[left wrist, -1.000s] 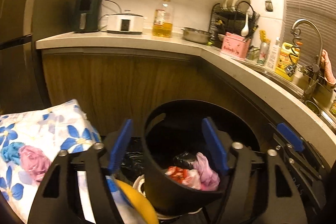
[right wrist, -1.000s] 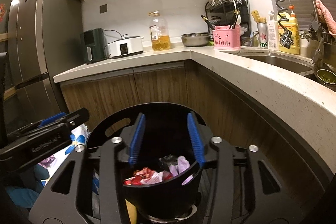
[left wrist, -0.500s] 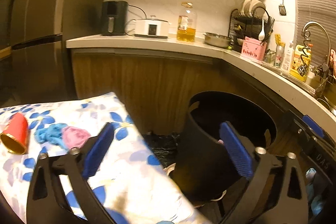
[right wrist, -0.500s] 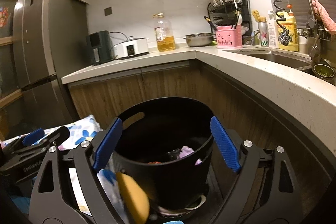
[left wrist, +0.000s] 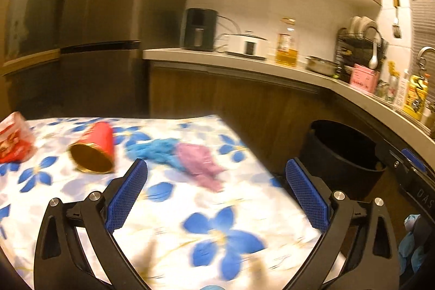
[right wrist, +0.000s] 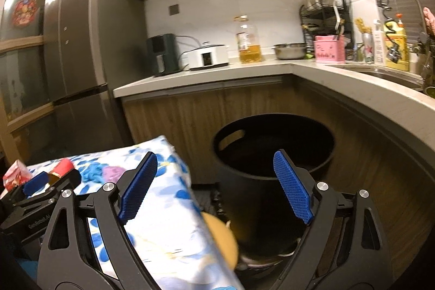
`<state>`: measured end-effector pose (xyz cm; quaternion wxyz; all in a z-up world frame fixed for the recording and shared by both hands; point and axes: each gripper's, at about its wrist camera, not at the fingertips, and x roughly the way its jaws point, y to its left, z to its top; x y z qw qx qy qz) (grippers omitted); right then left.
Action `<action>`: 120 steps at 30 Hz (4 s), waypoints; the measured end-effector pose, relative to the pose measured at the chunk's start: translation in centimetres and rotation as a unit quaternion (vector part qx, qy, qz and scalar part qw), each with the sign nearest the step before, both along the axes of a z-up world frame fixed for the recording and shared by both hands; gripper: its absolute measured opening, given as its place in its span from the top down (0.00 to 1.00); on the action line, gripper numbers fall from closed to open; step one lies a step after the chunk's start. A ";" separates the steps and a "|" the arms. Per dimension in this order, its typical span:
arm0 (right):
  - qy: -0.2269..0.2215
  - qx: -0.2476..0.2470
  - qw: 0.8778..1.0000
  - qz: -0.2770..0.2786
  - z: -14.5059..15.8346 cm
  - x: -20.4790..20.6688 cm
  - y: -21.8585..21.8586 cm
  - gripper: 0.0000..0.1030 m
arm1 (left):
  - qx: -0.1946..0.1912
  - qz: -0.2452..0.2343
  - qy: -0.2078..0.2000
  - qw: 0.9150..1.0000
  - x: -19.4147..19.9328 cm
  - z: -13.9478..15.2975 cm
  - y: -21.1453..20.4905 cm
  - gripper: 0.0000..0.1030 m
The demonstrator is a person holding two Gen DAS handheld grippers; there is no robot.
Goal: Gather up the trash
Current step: 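Move both open tools back over the table, then grasp the second pink glove with the right tool while the left tool grasps a red paper cup, then lift the pink glove and red cup and carry them toward the black bin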
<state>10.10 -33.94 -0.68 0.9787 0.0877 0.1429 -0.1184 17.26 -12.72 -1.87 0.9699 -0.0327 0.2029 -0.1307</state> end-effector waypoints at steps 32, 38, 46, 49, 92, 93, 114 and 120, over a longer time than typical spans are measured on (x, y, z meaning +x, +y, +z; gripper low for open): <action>0.136 -0.019 0.986 0.099 -7.0 18.5 13.6 0.40 | 0.003 0.150 -0.009 0.989 2.8 -0.9 15.7 0.05; 0.164 -0.016 0.981 0.106 -8.2 19.4 13.6 0.76 | -0.003 0.149 -0.002 0.989 3.8 -1.2 16.0 0.06; 0.124 -0.017 0.985 0.115 -6.6 17.4 13.7 0.96 | 0.000 0.145 0.003 0.989 4.8 -1.5 16.0 0.06; 0.105 -0.003 0.988 0.115 -5.6 15.8 13.3 0.97 | 0.003 0.149 0.006 0.989 5.8 -1.6 16.2 0.06; 0.025 0.003 0.986 0.164 0.3 8.2 15.0 0.97 | -0.004 0.107 0.105 0.989 9.6 -2.1 16.2 0.97; 0.024 0.002 0.986 0.165 0.5 7.9 15.0 0.97 | -0.005 0.108 0.100 0.989 9.2 -1.7 16.2 0.97; 0.006 -0.011 0.991 0.130 3.1 2.1 10.7 0.97 | -0.005 0.048 0.051 0.998 2.8 3.2 9.3 0.97; -0.001 -0.012 0.995 0.100 3.7 1.4 7.9 0.97 | 0.002 0.013 0.042 0.999 2.5 3.9 5.4 0.97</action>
